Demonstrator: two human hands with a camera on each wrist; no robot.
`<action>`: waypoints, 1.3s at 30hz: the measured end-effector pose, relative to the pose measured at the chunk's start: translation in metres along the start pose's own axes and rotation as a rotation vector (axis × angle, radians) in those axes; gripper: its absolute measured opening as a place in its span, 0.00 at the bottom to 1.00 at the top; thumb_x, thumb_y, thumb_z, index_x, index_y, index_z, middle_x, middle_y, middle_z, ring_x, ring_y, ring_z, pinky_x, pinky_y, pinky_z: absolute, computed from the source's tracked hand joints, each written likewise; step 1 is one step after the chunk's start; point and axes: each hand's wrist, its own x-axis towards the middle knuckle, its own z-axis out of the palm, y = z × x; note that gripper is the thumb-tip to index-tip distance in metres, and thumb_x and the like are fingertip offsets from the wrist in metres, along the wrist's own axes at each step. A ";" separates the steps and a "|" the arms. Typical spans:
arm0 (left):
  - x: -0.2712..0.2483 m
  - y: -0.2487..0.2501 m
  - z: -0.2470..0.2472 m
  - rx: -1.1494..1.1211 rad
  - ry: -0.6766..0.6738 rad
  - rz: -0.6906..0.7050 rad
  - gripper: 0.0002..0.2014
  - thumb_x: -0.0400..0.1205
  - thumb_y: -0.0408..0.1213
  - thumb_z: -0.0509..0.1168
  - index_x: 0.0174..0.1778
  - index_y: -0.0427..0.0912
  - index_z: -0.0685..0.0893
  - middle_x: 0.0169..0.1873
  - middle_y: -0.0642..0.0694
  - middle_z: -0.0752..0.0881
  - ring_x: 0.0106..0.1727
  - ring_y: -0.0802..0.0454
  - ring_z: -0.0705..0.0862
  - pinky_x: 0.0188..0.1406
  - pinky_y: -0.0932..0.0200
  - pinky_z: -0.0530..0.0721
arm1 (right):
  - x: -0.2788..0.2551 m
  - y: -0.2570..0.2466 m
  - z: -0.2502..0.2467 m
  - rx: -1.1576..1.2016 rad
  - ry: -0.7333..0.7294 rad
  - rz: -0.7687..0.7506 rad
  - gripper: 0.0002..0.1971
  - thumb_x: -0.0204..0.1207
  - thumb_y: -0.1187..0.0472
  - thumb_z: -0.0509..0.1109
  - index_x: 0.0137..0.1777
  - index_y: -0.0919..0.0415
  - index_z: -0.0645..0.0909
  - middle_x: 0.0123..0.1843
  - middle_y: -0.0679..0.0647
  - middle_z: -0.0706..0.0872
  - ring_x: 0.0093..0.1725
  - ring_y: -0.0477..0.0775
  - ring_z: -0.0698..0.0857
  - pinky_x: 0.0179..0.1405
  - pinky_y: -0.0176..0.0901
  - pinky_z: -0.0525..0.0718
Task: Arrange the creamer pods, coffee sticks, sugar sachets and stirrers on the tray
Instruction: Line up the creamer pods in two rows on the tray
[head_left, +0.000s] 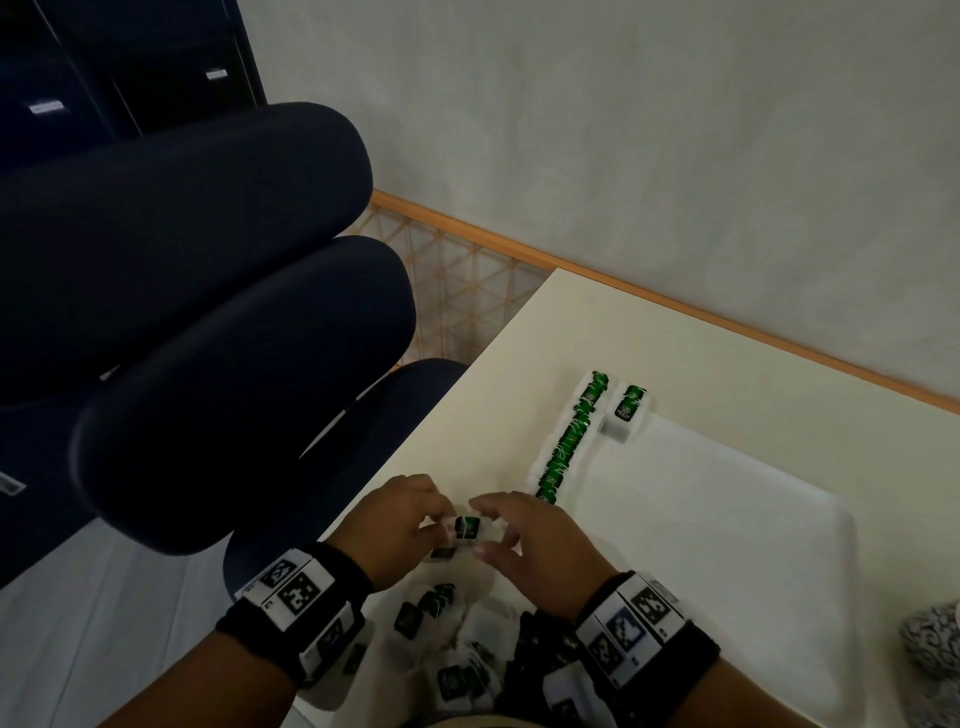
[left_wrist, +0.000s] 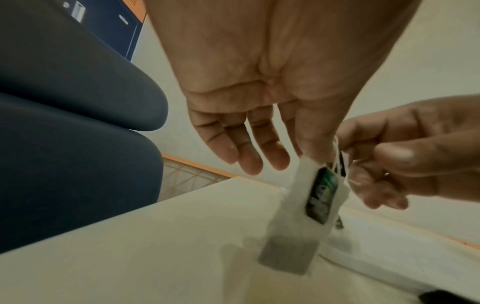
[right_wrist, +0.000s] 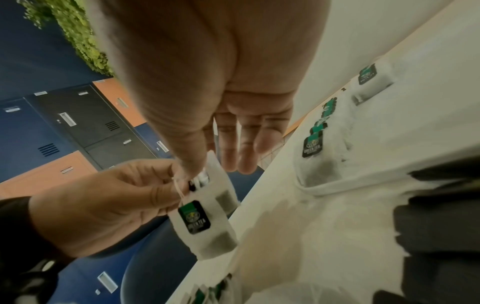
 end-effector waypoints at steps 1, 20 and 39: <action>0.000 0.003 0.000 -0.016 0.004 0.007 0.06 0.82 0.42 0.66 0.51 0.48 0.86 0.48 0.55 0.80 0.52 0.56 0.77 0.53 0.60 0.77 | 0.002 0.000 0.001 -0.001 0.035 -0.023 0.15 0.79 0.53 0.70 0.65 0.51 0.81 0.53 0.45 0.85 0.42 0.40 0.79 0.40 0.24 0.73; -0.003 0.005 0.016 -0.216 -0.256 -0.207 0.10 0.77 0.40 0.71 0.50 0.57 0.79 0.47 0.57 0.83 0.43 0.60 0.80 0.42 0.71 0.80 | -0.004 0.005 -0.010 0.166 0.190 0.164 0.04 0.79 0.55 0.68 0.43 0.50 0.77 0.30 0.53 0.85 0.28 0.48 0.81 0.31 0.39 0.78; 0.015 0.031 0.013 -0.126 -0.119 -0.047 0.13 0.79 0.40 0.69 0.34 0.63 0.77 0.34 0.59 0.84 0.39 0.61 0.82 0.43 0.63 0.81 | -0.034 0.003 -0.045 0.181 -0.006 0.098 0.06 0.74 0.54 0.76 0.37 0.44 0.84 0.39 0.41 0.85 0.41 0.38 0.82 0.41 0.25 0.74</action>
